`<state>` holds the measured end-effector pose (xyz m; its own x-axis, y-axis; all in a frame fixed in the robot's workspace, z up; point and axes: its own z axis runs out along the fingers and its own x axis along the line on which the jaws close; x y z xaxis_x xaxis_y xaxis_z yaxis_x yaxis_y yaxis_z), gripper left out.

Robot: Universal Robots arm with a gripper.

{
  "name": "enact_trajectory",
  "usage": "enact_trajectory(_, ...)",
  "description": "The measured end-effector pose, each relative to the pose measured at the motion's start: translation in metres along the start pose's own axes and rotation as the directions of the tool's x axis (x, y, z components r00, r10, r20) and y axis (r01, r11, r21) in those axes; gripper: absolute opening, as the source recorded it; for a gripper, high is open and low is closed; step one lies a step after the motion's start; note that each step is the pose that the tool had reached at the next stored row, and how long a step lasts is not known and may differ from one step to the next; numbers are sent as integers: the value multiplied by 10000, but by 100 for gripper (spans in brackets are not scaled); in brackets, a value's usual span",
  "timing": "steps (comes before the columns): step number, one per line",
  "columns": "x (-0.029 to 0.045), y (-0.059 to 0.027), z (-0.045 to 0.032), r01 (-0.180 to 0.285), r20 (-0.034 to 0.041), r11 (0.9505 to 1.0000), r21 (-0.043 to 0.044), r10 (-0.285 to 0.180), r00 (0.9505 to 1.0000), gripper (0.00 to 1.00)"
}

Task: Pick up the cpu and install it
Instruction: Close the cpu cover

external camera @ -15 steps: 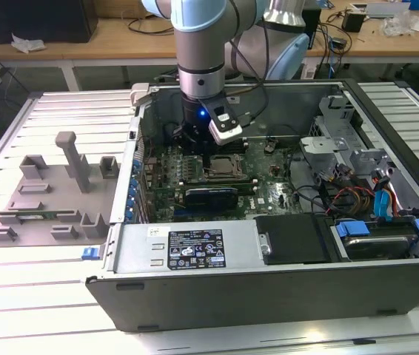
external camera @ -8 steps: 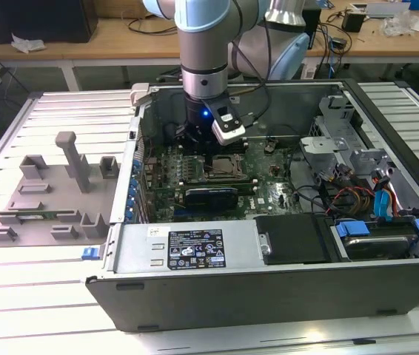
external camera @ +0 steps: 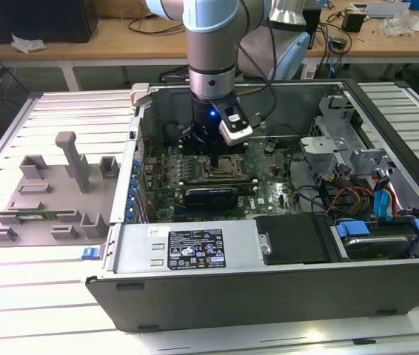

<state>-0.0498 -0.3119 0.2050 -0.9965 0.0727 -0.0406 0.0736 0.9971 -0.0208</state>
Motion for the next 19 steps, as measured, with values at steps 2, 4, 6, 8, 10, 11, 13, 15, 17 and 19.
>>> enact_trajectory(2,-19,2,1,-1,0,10000,-2,1,10000,11)
enact_trajectory(4,-30,2,-4,-2,1,10000,-2,2,10000,11)
enact_trajectory(6,-31,2,-18,-1,0,10000,-1,1,10000,11)
enact_trajectory(8,-33,0,-60,0,-1,10000,1,0,10000,11)
enact_trajectory(10,-34,0,-99,0,0,10000,0,0,10000,11)
enact_trajectory(11,-34,0,-101,0,0,10000,0,0,10000,11)
enact_trajectory(13,-23,-1,-99,1,1,10000,-1,-1,10000,11)
enact_trajectory(15,3,-3,-97,7,0,10000,0,-7,10000,11)
enact_trajectory(17,34,-5,-91,19,1,10000,-1,-19,10000,11)
enact_trajectory(19,85,-9,-75,40,0,10000,1,-40,10000,11)
